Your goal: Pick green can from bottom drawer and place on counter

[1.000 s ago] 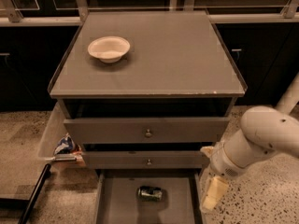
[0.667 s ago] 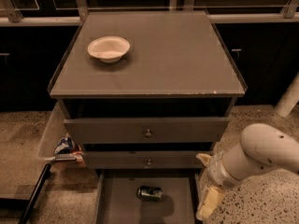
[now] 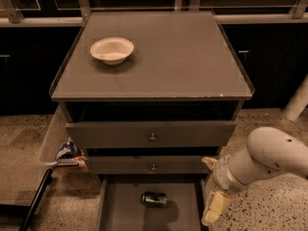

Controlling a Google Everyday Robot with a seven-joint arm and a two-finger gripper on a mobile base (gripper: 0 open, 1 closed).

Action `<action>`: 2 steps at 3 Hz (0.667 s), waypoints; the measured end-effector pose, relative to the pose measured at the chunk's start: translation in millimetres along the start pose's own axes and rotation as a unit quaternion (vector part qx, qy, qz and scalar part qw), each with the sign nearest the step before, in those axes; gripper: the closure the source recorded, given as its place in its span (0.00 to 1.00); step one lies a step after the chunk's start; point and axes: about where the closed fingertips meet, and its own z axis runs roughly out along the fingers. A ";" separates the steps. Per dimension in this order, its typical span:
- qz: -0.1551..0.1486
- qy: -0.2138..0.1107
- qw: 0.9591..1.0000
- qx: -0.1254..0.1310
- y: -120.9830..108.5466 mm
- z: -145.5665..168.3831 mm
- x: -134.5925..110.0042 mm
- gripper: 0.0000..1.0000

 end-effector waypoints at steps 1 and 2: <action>0.001 -0.005 1.000 -0.019 -2.8 49.3 5.2 0.00; 0.000 -0.027 0.999 -0.040 -9.2 123.1 8.2 0.00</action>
Offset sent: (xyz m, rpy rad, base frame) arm 0.0296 0.0993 -0.2295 0.1862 0.0986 0.0331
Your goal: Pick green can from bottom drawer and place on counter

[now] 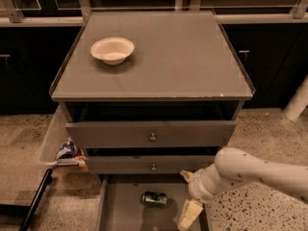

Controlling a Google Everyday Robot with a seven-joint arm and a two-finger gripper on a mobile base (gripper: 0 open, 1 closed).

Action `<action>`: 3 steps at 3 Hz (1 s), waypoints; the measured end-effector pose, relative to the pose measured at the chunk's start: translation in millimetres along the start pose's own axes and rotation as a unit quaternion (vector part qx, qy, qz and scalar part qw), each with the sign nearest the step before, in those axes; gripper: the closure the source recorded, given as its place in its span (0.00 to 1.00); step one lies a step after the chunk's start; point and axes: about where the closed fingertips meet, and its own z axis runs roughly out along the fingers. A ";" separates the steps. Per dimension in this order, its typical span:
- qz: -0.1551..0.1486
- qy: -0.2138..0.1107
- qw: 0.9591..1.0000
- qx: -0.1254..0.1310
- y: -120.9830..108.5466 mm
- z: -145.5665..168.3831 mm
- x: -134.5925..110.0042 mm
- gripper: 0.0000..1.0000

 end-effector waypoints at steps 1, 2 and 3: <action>-0.013 -0.038 0.999 -0.009 -8.8 72.6 6.0 0.00; -0.034 -0.061 0.997 -0.015 -9.3 116.0 21.3 0.00; -0.030 -0.064 0.997 -0.016 -16.4 124.9 25.9 0.00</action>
Offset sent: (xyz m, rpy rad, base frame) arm 0.0090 0.0483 -0.1476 0.1653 -0.0937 0.0828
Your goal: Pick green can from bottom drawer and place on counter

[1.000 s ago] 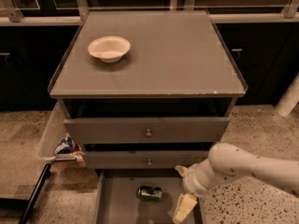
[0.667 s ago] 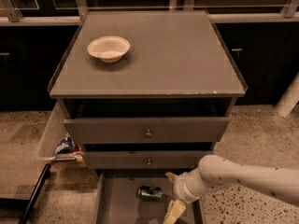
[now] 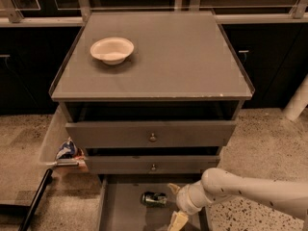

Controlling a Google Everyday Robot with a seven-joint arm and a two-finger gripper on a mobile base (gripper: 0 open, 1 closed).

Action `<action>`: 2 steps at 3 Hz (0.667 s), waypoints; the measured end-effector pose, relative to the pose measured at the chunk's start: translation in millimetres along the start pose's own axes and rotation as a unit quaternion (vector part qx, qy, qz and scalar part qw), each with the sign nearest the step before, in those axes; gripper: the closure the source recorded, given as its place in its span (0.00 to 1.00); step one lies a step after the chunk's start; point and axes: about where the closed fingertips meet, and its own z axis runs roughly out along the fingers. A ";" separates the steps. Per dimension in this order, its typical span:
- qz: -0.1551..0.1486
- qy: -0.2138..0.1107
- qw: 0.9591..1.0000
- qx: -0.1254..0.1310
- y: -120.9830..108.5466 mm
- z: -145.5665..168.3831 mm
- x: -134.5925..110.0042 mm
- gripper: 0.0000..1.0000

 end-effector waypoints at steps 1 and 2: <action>-0.012 0.000 1.000 0.014 -30.6 20.9 24.8 0.00; -0.032 -0.002 0.999 0.021 -62.0 46.2 51.9 0.00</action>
Offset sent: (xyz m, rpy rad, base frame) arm 0.0864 -0.0291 -0.1252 -0.0031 -0.1280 0.0402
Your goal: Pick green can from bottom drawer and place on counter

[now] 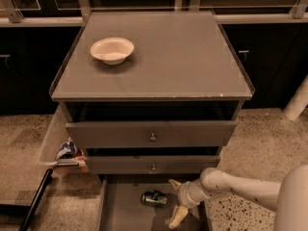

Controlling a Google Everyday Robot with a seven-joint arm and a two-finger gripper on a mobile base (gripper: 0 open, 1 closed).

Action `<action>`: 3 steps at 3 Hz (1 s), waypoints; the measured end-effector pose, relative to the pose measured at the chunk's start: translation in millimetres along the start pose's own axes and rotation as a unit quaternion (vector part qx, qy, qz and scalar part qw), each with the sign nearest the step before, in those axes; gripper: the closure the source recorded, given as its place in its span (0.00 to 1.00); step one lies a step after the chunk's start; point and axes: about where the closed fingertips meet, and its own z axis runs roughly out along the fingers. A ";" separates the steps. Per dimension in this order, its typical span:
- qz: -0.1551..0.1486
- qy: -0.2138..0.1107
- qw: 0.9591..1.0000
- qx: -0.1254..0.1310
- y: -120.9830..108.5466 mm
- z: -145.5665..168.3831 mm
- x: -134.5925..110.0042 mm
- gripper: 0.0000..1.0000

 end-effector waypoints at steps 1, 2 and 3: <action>-0.036 -0.031 0.999 0.000 -41.3 48.0 39.1 0.00; -0.036 -0.028 0.999 0.000 -39.0 50.5 38.4 0.00; -0.030 -0.032 0.999 0.010 -44.3 68.1 45.8 0.00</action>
Offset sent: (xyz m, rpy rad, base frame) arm 0.0522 -0.0009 -0.0918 0.0938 -0.0699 0.0763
